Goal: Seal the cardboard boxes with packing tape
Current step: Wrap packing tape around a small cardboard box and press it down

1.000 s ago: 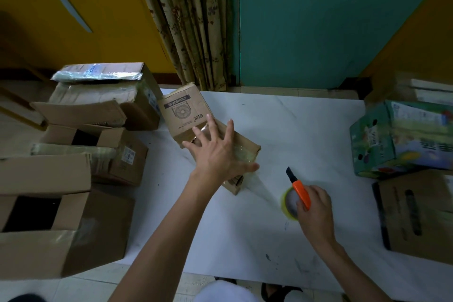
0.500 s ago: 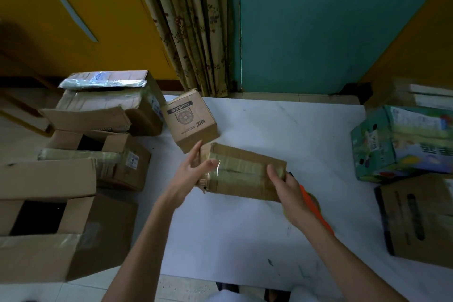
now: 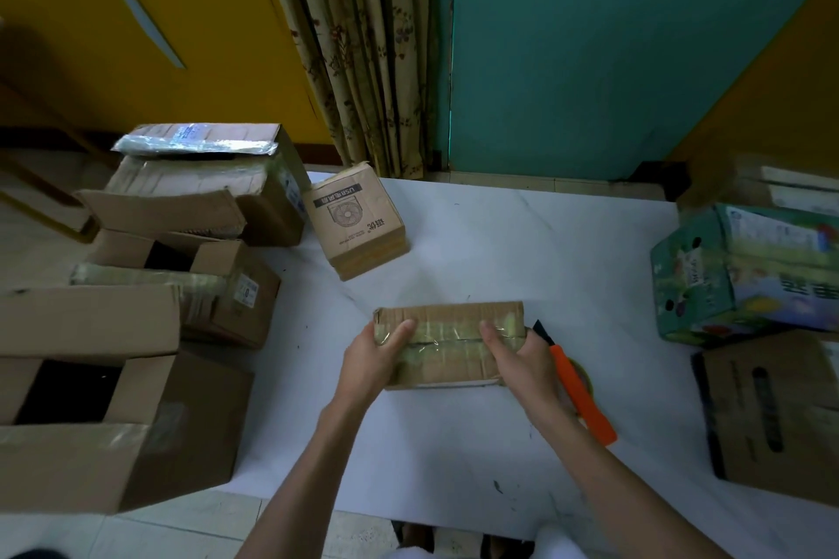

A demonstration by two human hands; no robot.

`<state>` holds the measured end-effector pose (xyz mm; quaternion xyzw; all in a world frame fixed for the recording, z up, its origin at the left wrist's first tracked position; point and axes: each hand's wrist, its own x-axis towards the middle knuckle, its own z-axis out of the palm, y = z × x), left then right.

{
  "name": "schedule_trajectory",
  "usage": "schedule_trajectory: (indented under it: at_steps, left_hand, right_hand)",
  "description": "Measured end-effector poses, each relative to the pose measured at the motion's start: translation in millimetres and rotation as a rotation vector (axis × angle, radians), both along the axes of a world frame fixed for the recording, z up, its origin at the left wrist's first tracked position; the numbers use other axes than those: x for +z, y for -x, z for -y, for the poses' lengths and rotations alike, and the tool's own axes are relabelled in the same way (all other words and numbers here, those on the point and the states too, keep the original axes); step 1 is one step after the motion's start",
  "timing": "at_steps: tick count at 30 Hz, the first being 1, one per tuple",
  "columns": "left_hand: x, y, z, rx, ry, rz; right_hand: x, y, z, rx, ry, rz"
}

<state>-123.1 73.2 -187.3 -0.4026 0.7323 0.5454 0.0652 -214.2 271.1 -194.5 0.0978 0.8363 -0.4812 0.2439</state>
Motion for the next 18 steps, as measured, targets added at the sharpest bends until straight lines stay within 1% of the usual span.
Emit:
schedule_trajectory:
  at_steps: [1, 3, 7, 10, 11, 14, 16, 18]
  left_hand:
    - [-2, 0, -1, 0.0, 0.037, 0.006]
    - [-3, -1, -2, -0.01, 0.047, 0.01]
    - [1, 0, 1, -0.103, 0.109, 0.069]
    - [10, 6, -4, -0.116, 0.22, 0.103]
    - [11, 7, -8, -0.096, 0.244, 0.088]
    - [12, 5, -20, -0.025, 0.219, 0.005]
    - [8, 3, -26, -0.012, 0.223, -0.004]
    - [3, 0, -29, 0.012, 0.24, -0.018]
  right_hand:
    - [1, -1, 1, -0.009, -0.02, -0.015]
    - [4, -4, 3, -0.024, -0.037, -0.037]
    - [9, -5, 5, -0.021, -0.053, -0.054]
    - [10, -2, 4, 0.004, -0.056, -0.05]
    - [11, 0, 2, 0.022, -0.059, -0.044]
    - [13, 4, 1, 0.113, -0.131, -0.031]
    - [13, 2, 4, 0.157, -0.194, -0.084]
    - [15, -3, 7, 0.164, -0.215, -0.152]
